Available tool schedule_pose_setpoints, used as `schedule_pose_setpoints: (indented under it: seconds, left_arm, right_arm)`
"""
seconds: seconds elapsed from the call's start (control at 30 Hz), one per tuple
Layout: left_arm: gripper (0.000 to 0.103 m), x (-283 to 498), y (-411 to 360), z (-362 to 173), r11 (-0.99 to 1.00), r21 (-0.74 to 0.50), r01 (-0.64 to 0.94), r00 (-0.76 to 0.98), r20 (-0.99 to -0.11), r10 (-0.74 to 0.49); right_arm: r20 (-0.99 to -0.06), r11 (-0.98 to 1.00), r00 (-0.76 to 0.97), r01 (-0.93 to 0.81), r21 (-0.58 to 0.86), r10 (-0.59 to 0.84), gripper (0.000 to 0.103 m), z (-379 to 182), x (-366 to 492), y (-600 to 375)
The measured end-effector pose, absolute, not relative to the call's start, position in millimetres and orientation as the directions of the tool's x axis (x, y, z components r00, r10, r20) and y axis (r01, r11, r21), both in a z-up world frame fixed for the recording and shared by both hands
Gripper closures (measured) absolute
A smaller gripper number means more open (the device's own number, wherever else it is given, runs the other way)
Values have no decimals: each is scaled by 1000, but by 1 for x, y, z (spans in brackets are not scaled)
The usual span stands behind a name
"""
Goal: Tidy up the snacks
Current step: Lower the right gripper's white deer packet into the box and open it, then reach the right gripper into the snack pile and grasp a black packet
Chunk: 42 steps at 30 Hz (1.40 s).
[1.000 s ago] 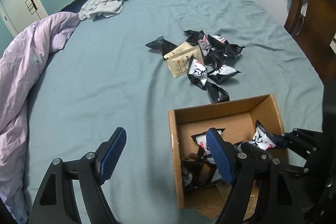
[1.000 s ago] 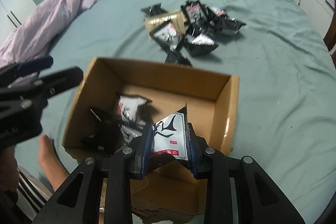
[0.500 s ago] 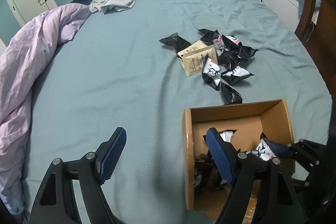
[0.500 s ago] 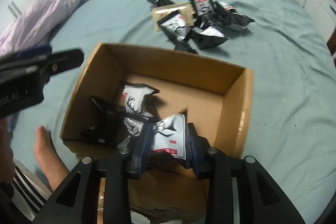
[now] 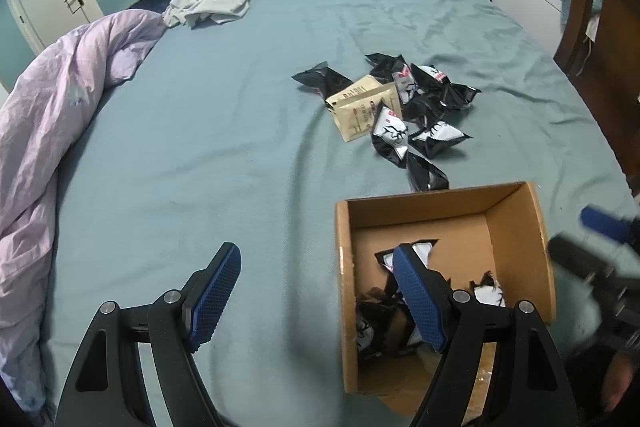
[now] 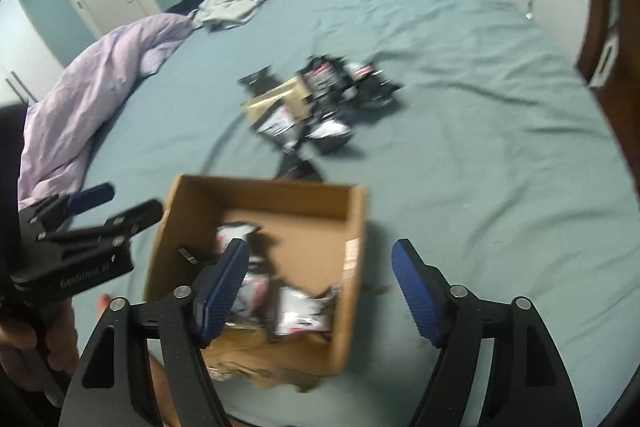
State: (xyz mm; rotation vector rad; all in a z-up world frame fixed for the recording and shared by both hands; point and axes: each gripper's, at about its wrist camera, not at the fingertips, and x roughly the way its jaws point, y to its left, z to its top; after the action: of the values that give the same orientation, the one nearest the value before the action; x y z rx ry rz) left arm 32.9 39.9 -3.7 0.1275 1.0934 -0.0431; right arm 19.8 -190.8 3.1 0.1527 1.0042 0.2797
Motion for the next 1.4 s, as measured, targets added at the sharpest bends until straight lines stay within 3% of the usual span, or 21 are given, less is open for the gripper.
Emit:
schedule_pose_setpoints:
  seconds: [0.47, 0.83, 1.13, 1.3, 1.4]
  left_arm:
    - [24, 29, 15, 0, 980, 92, 175, 463, -886, 1]
    - [24, 45, 23, 1, 990, 53, 130, 456, -890, -12]
    - [24, 60, 38, -9, 993, -17, 119, 389, -919, -62]
    - [24, 66, 42, -6, 993, -54, 103, 393, -915, -91]
    - [24, 70, 45, -6, 993, -67, 95, 388, -916, -99]
  right_arm:
    - [-837, 945, 466, 0, 326, 288, 24, 1, 47, -235]
    - [-836, 937, 452, -1, 348, 311, 24, -11, 85, -238]
    - [-854, 913, 332, -66, 403, 400, 24, -37, 143, -205]
    - [-842, 864, 192, -88, 496, 504, 24, -49, 173, -179]
    - [-860, 867, 114, -116, 485, 497, 24, -57, 190, -159]
